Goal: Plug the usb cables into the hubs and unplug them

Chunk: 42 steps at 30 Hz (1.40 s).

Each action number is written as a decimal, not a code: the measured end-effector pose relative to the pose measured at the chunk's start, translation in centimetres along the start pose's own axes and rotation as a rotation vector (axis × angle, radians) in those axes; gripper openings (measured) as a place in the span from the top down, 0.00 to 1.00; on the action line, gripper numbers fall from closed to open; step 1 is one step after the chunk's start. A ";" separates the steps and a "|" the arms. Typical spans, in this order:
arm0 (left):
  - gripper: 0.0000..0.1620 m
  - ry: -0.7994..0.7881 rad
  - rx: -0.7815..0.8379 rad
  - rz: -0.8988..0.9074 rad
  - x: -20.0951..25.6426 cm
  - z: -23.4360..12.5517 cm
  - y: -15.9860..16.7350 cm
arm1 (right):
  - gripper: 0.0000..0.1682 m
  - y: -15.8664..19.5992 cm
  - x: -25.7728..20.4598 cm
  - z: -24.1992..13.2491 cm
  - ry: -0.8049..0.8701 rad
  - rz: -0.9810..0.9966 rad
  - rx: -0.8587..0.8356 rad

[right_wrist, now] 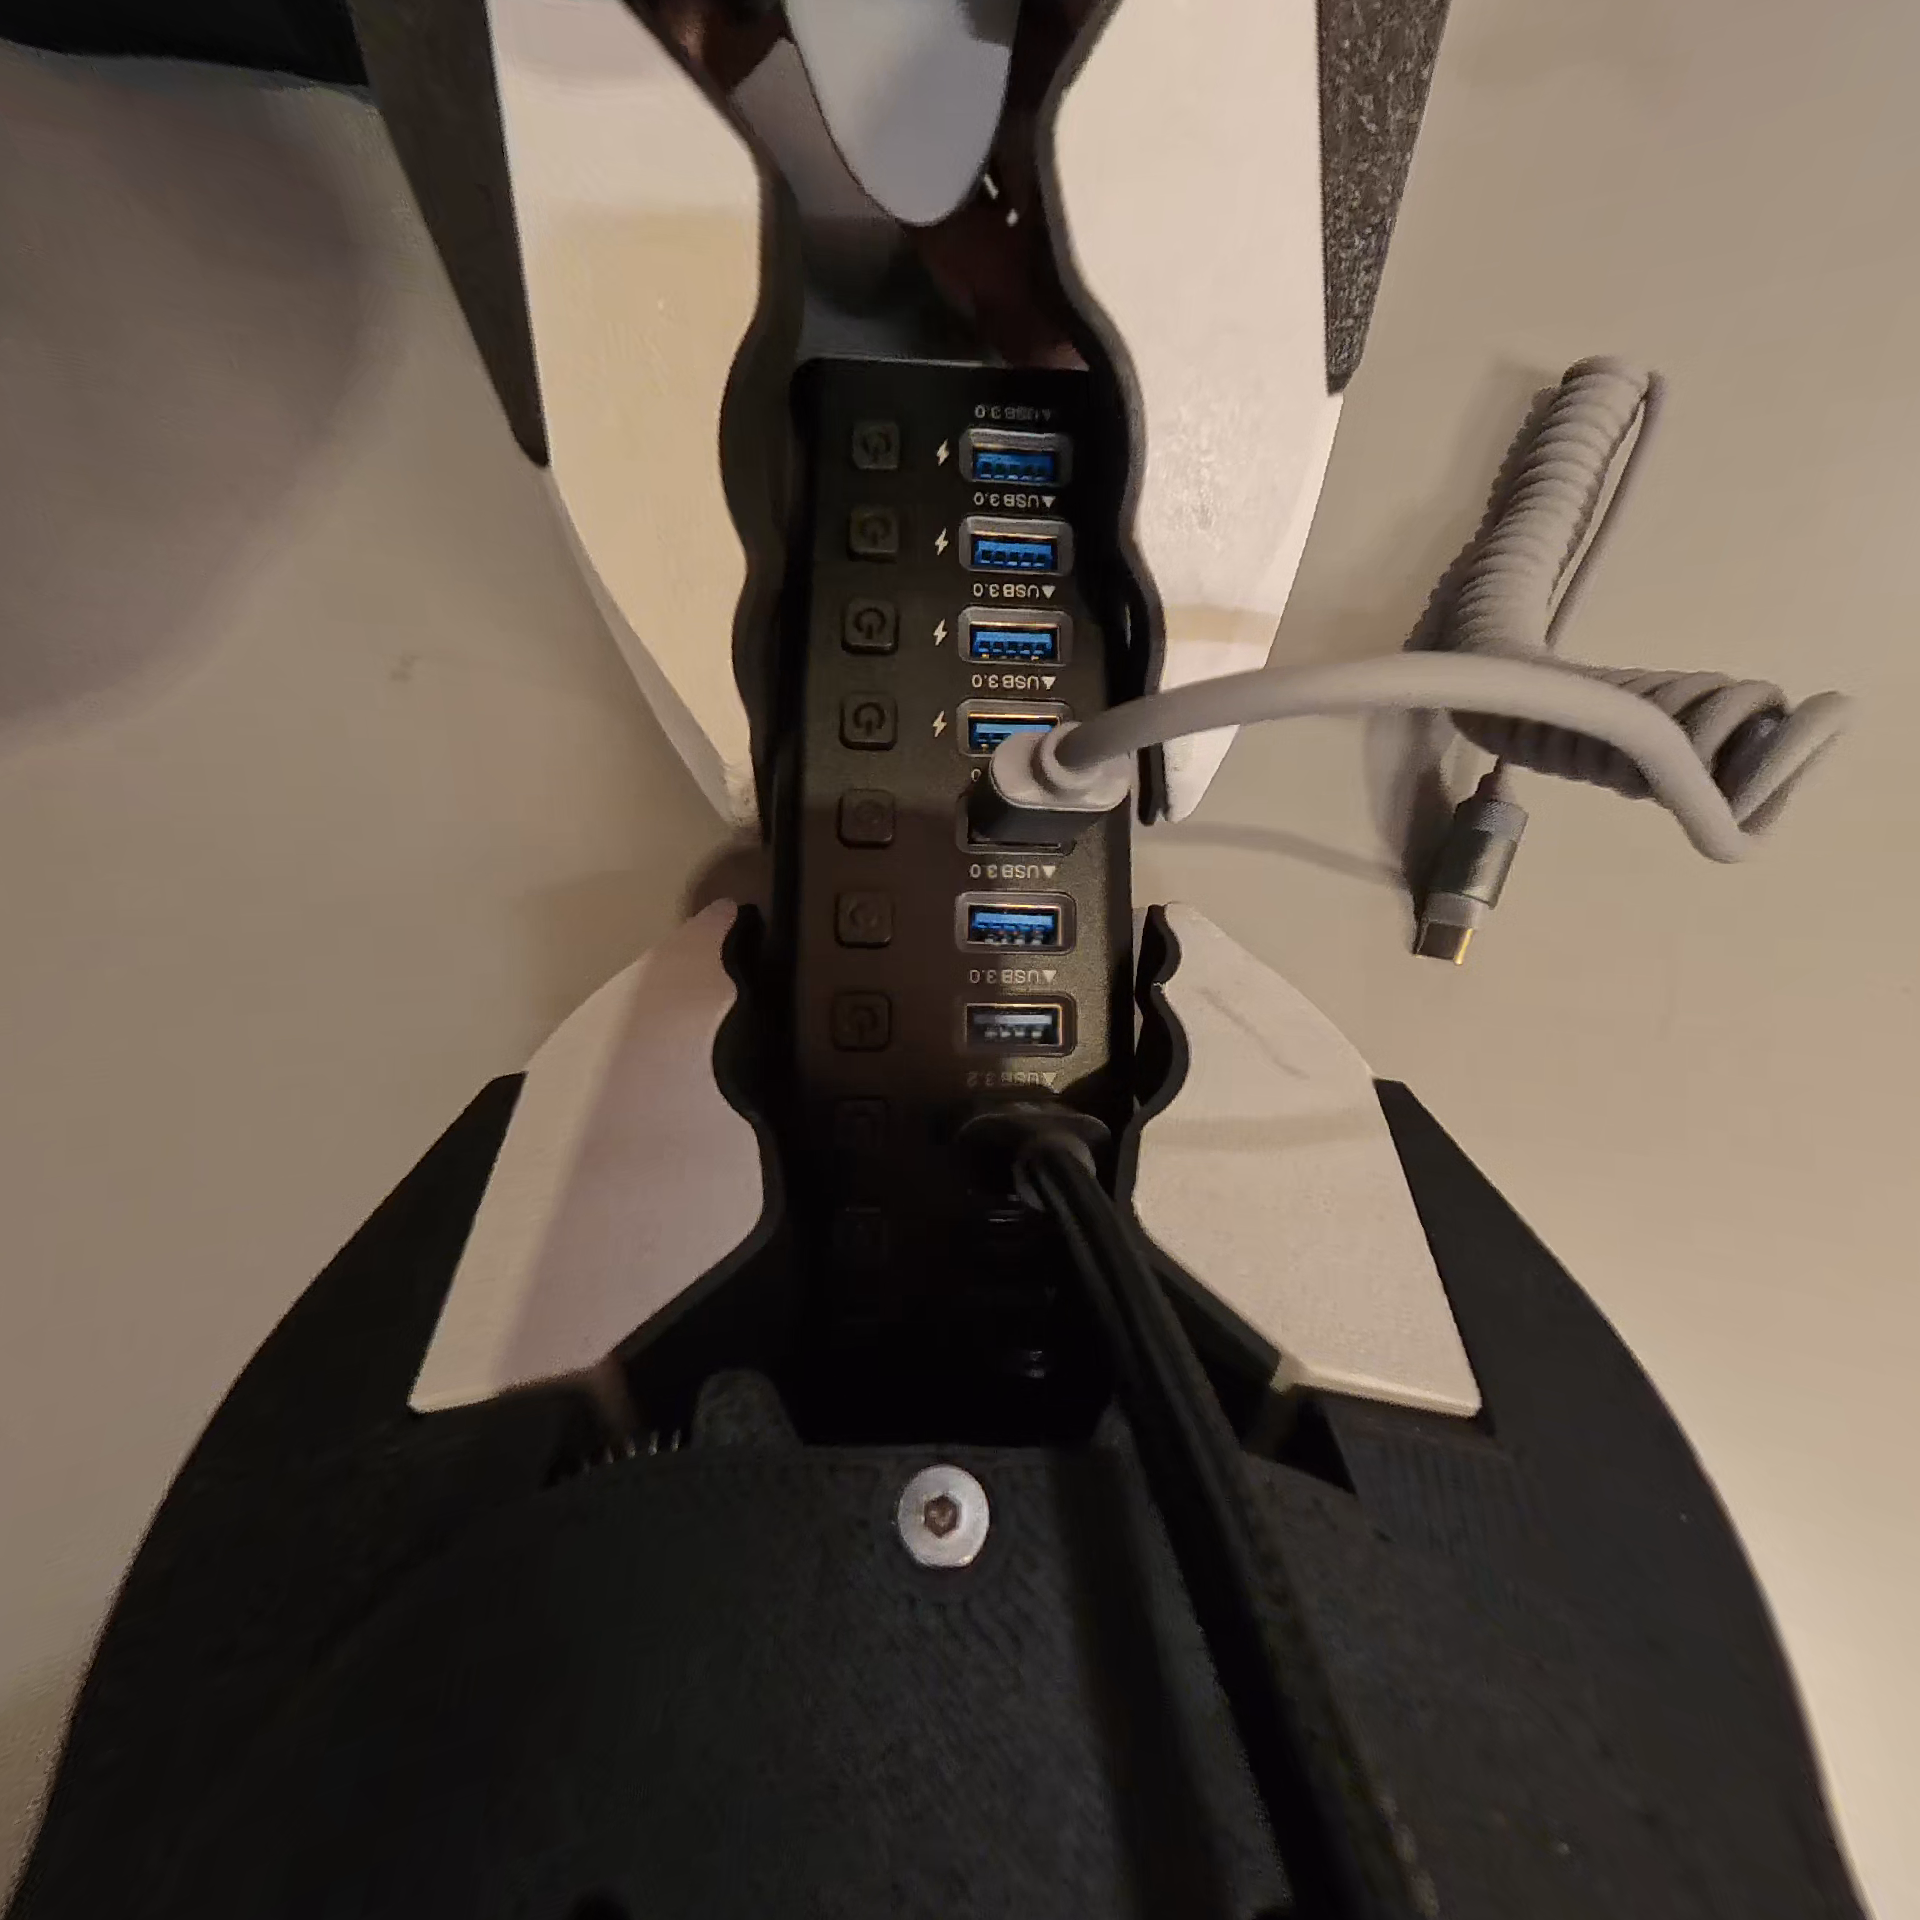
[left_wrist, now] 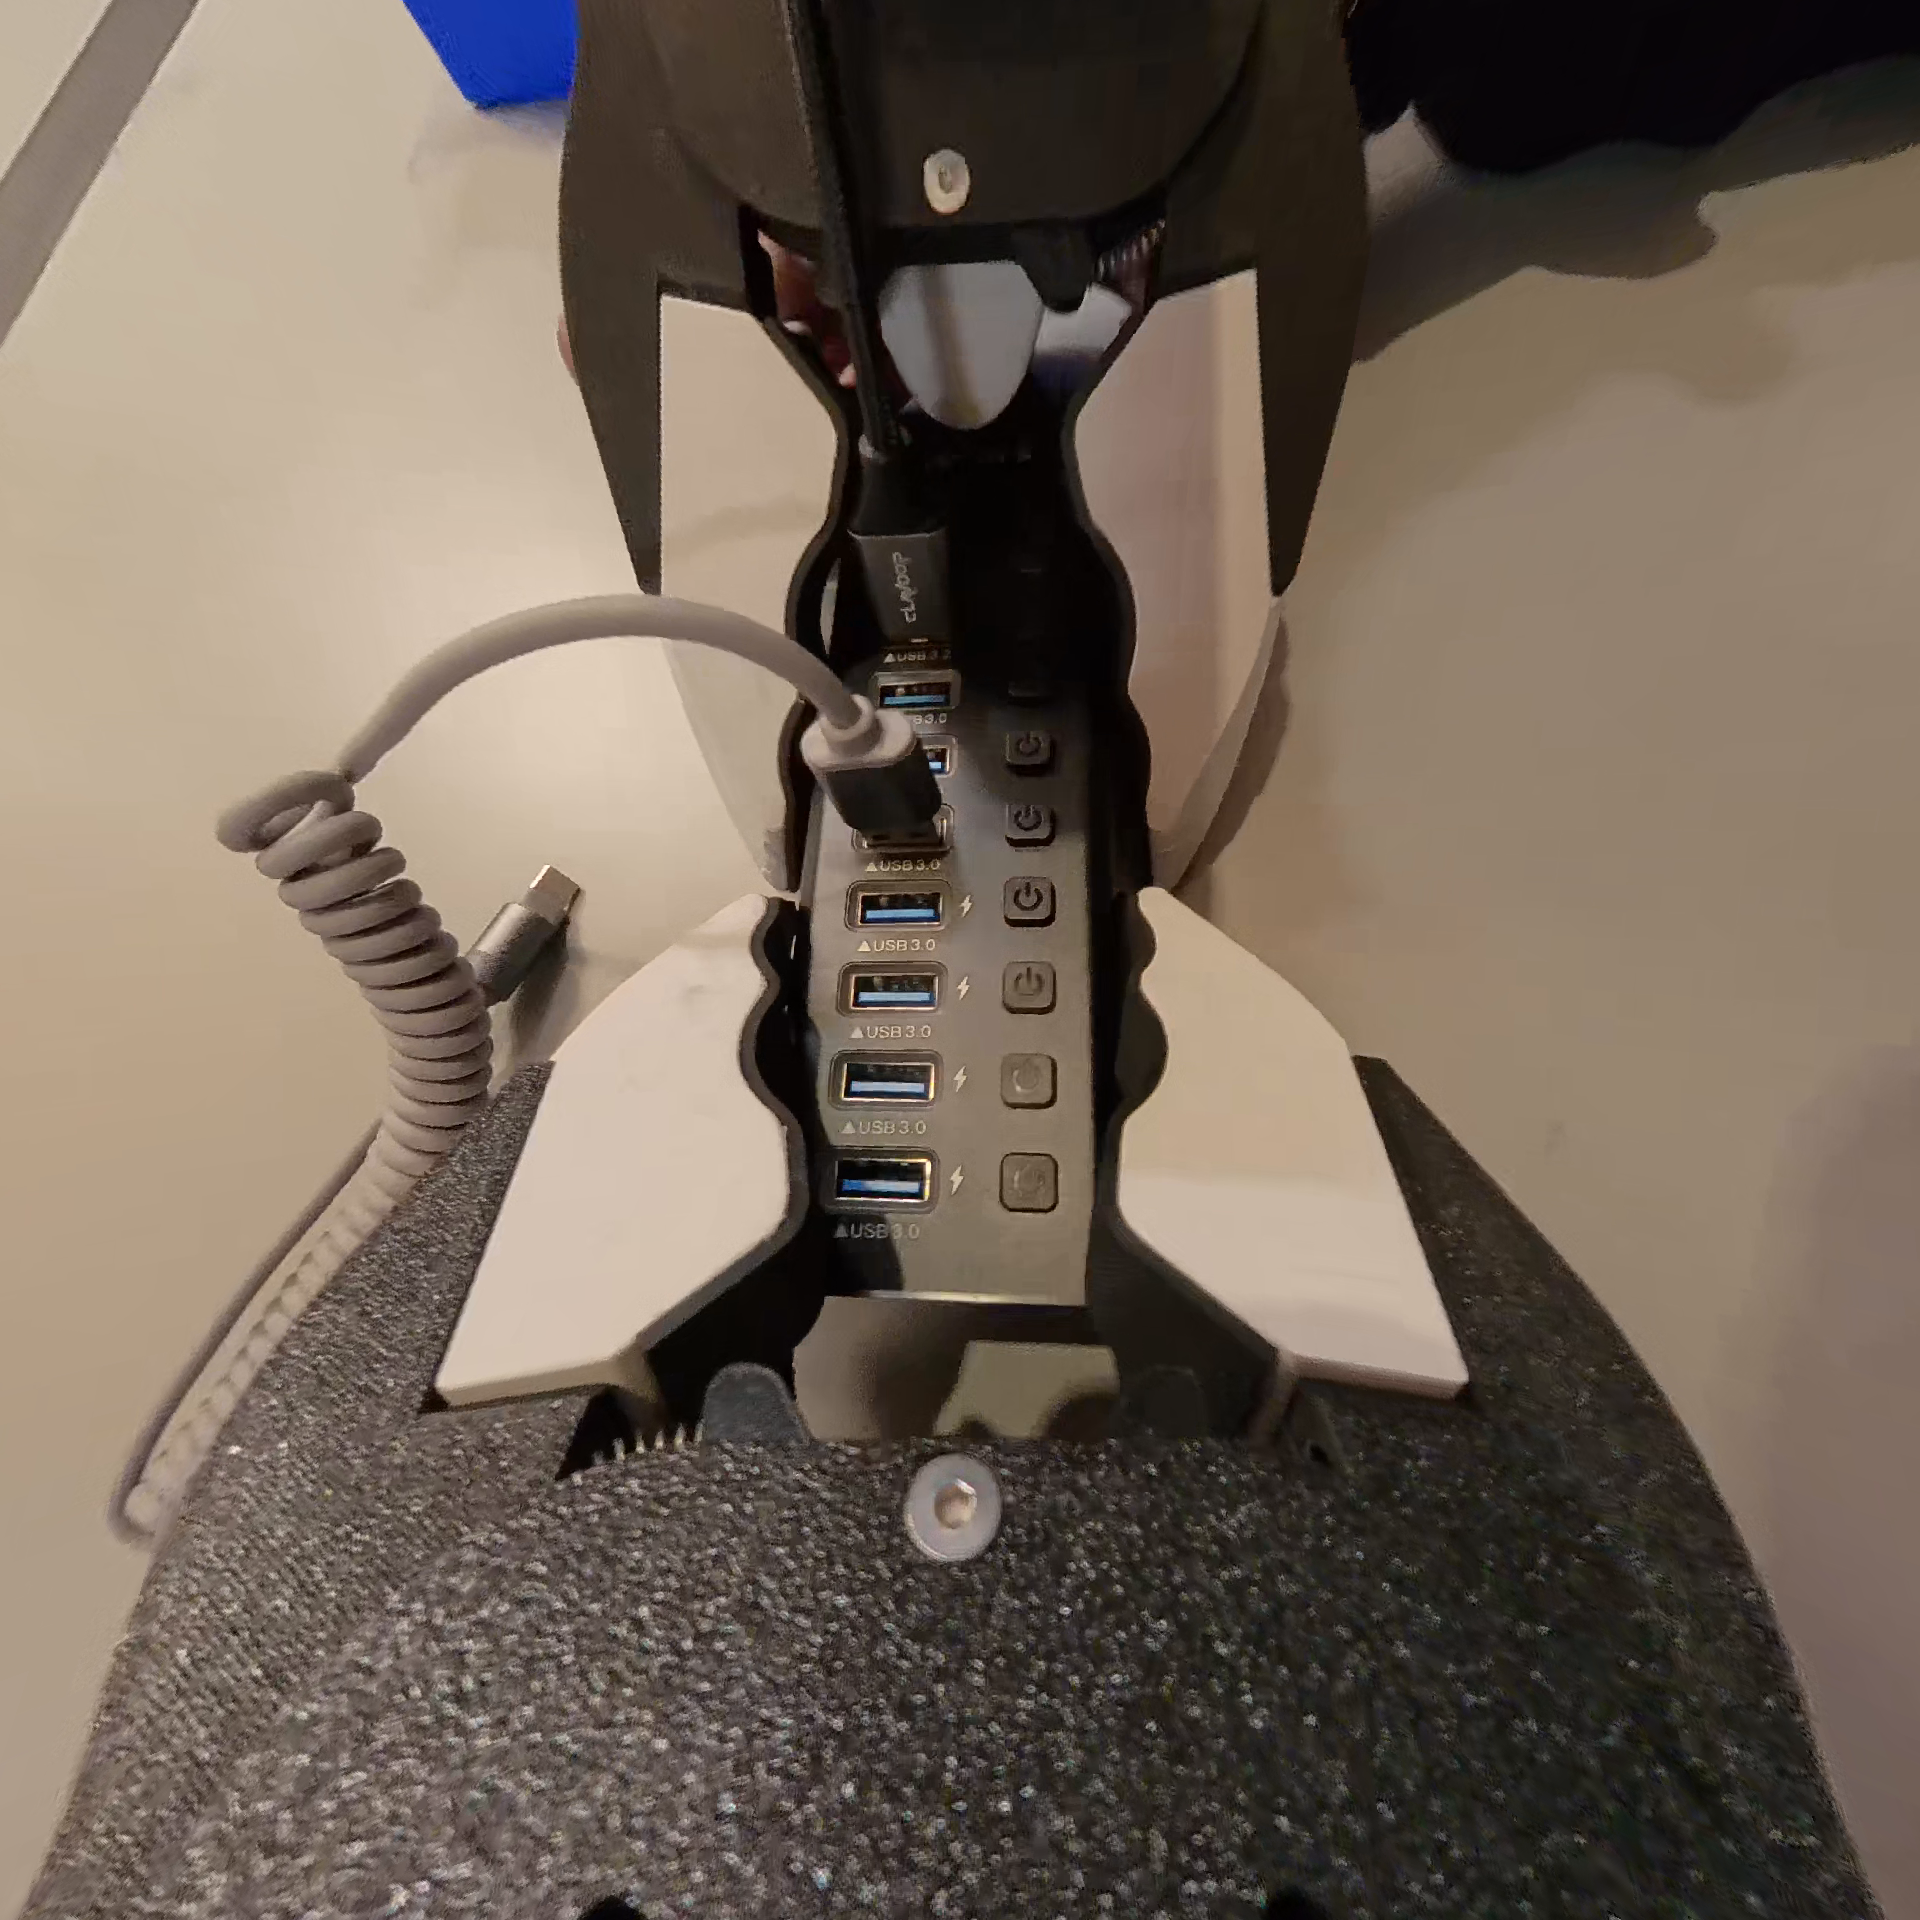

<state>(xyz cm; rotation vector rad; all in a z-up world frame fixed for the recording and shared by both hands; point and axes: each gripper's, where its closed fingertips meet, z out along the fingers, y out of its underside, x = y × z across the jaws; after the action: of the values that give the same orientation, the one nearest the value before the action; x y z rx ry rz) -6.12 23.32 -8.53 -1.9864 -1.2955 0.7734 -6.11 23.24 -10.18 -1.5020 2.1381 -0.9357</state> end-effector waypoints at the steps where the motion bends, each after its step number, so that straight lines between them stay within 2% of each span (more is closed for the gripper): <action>1: 0.63 0.015 0.020 -0.016 0.1 -0.3 -0.2 | 0.59 -0.1 0.1 0.0 0.013 -0.018 0.007; 5: 0.59 0.070 0.155 -0.136 -0.4 -2.4 -2.1 | 0.59 -0.2 0.6 -0.2 0.056 -0.039 0.016; 8: 0.60 0.129 0.246 -0.255 -1.0 -3.8 -4.3 | 0.59 -0.2 1.0 -0.2 0.077 -0.049 0.018; 10: 0.65 0.162 0.210 -0.272 -1.0 -3.7 -4.9 | 0.59 -0.3 1.0 -0.2 0.075 -0.053 0.022; 15: 0.73 0.104 -0.011 -0.170 -1.3 -2.1 -4.0 | 0.59 -0.9 0.9 -0.4 0.095 -0.084 0.051; 20: 0.89 0.082 -0.012 -0.122 -1.2 -1.5 -4.2 | 0.59 -1.4 1.0 -0.6 0.117 -0.102 0.069; 30: 0.89 0.037 -0.016 0.028 -1.4 -1.7 -3.5 | 0.61 -1.4 1.5 -0.5 0.196 -0.163 0.045; 34: 0.89 0.079 0.021 -0.033 -1.5 -2.0 -3.4 | 0.63 -2.0 1.4 -0.7 0.200 -0.178 0.054; 38: 0.89 0.084 0.027 -0.002 -1.2 -2.0 -3.3 | 0.63 -1.9 1.2 -0.6 0.201 -0.197 0.046; 42: 0.89 0.108 0.072 -0.074 -1.4 -1.9 -3.4 | 0.63 -1.8 1.4 -0.6 0.206 -0.192 0.040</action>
<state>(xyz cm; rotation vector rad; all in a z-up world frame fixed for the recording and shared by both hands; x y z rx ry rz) -7.05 22.70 -4.57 -1.8858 -1.2536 0.6588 -5.76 21.71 -8.34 -1.6790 2.1244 -1.2407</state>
